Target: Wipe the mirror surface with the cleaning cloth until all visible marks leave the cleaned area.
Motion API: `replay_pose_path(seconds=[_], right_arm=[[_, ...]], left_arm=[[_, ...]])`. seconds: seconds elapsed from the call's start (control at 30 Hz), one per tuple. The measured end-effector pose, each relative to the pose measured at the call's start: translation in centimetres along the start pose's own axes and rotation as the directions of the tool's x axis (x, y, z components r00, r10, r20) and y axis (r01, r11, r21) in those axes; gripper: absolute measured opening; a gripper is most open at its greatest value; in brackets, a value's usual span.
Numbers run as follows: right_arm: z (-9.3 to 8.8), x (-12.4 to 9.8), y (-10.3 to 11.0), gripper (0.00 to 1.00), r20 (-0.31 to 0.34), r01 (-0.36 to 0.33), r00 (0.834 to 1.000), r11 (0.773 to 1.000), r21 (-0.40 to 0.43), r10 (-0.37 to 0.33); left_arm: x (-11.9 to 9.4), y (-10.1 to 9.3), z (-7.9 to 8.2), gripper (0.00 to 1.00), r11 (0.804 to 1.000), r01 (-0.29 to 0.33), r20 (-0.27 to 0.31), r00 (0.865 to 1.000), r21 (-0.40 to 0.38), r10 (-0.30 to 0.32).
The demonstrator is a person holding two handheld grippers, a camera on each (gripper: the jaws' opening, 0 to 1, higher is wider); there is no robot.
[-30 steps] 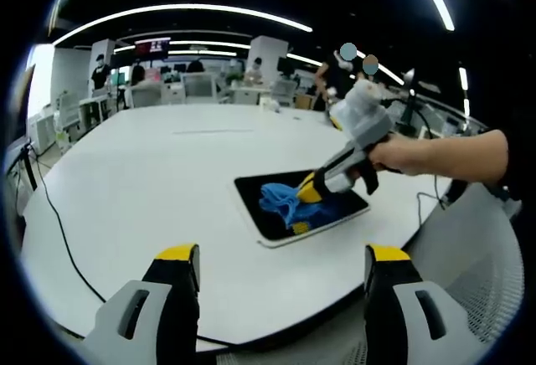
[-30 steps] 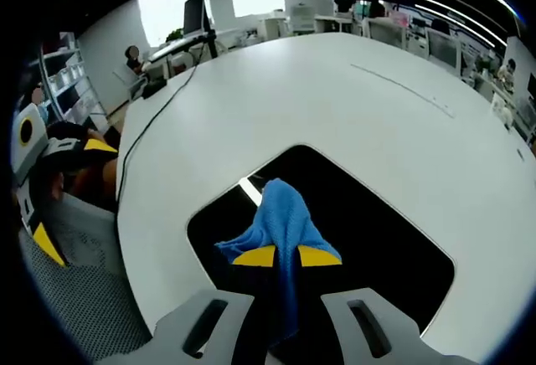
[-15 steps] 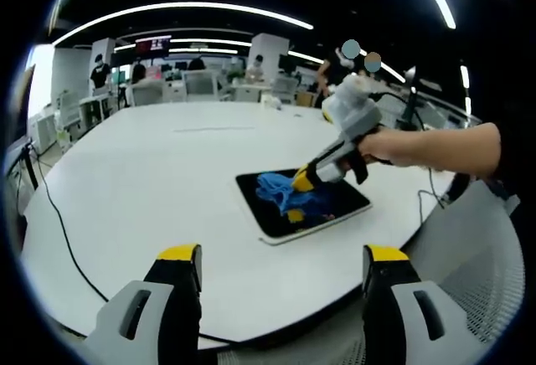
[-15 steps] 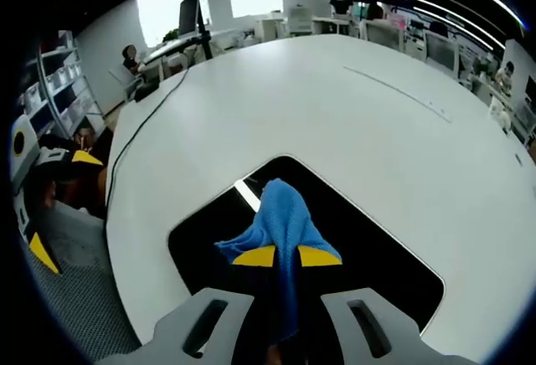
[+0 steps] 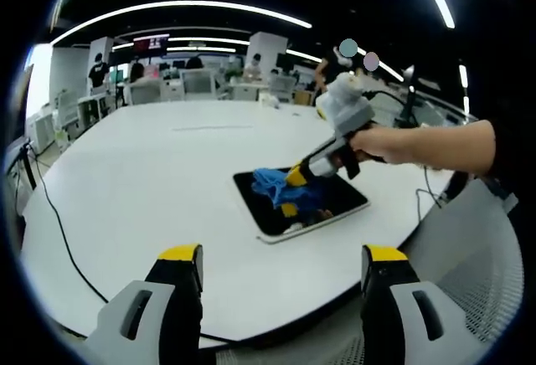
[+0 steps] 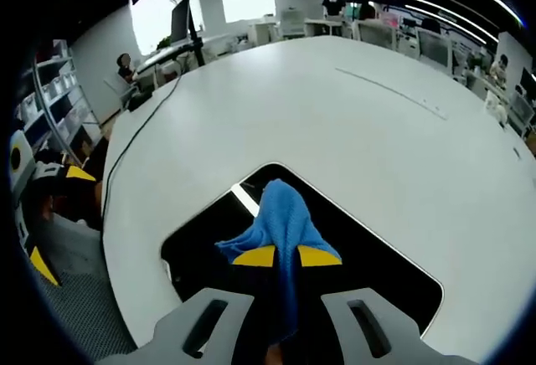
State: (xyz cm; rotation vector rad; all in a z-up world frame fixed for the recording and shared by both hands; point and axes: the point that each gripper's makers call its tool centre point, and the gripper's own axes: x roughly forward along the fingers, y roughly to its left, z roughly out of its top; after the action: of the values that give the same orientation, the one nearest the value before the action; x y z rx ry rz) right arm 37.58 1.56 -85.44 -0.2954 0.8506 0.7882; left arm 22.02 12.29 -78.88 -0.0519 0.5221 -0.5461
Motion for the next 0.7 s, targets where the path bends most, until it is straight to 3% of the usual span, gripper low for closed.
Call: replay_pose_path(seconds=[0.7], right_arm=[[0.9,0.6,-1.4,0.03,0.009,0.023,1.0,0.999,0.033,-0.023]], left_arm=[[-0.2,0.1,0.0,0.76,1.0,-0.01,0.004,1.0,-0.001,0.01]])
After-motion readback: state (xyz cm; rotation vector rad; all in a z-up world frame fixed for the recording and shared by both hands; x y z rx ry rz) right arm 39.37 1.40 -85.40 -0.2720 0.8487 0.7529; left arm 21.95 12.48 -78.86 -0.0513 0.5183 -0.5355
